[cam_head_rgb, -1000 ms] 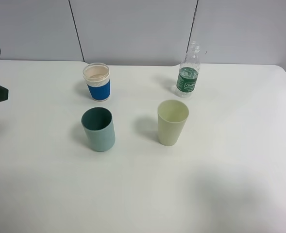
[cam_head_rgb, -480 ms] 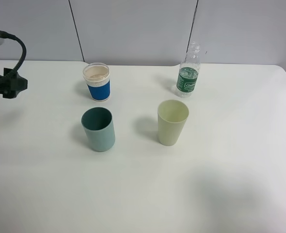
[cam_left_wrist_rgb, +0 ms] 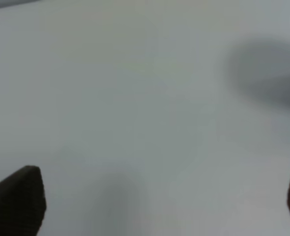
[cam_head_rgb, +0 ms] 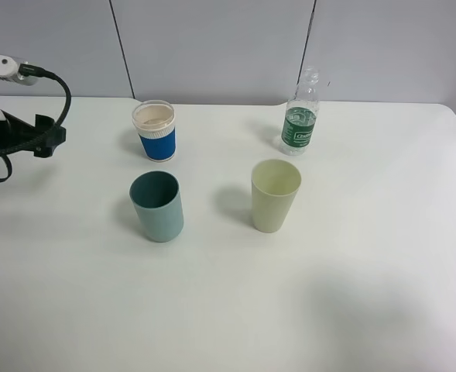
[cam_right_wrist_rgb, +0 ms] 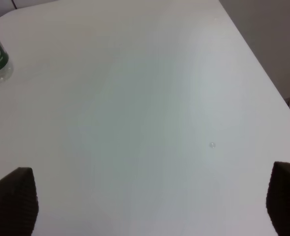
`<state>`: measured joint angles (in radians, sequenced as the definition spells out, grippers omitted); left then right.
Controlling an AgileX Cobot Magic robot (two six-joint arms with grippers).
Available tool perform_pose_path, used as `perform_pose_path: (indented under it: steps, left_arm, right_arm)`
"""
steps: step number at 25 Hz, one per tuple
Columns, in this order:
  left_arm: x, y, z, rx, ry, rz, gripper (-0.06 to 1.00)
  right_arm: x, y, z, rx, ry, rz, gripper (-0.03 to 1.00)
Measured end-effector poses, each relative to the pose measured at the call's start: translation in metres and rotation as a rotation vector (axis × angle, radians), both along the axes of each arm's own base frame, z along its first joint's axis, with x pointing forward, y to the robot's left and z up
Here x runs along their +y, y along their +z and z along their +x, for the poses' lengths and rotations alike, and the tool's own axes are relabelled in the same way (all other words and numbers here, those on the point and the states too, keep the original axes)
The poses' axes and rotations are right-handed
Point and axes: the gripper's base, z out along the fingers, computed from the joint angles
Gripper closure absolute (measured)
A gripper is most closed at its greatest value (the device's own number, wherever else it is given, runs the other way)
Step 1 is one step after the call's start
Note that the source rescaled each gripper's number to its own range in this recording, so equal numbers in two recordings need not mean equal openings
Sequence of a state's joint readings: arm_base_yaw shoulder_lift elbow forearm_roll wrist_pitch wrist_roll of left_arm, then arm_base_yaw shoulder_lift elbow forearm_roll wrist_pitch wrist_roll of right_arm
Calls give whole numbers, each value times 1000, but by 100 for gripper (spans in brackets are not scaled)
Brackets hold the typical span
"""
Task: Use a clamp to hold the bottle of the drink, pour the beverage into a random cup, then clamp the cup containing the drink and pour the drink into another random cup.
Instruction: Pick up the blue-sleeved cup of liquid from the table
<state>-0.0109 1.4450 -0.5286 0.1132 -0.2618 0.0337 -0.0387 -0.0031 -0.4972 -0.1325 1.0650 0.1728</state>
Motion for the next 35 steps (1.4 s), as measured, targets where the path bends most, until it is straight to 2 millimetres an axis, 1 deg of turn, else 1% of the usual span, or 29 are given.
perform_pose_path:
  steps: [4, 8, 10, 16, 18, 20, 21, 25, 29, 35]
  left_arm:
    - [-4, -8, 7, -34, -76, 44, -6]
    - [-6, -15, 14, -72, -125, 47, -6]
    - [-5, -20, 19, -121, -160, 7, -6]
    - [4, -33, 30, -183, -262, -99, -6]
    - [6, -37, 36, -175, -316, -105, -6]
    - [8, -38, 39, -168, -330, -112, -6]
    - [10, -40, 47, -157, -373, -115, -6]
    - [12, -44, 61, -144, -445, -94, -6]
    - [11, -49, 76, -137, -549, -48, -6]
    - [7, -67, 91, -51, -739, -6, -6]
  right_arm:
    - [0, 0, 0, 0, 0, 0, 12]
    - [0, 0, 0, 0, 0, 0, 12]
    - [0, 0, 0, 0, 0, 0, 12]
    - [0, 0, 0, 0, 0, 0, 12]
    - [0, 0, 0, 0, 0, 0, 12]
    - [0, 0, 0, 0, 0, 0, 12]
    - [0, 0, 0, 0, 0, 0, 12]
    - [0, 0, 0, 0, 0, 0, 12]
    - [0, 0, 0, 0, 0, 0, 12]
    - [0, 0, 0, 0, 0, 0, 12]
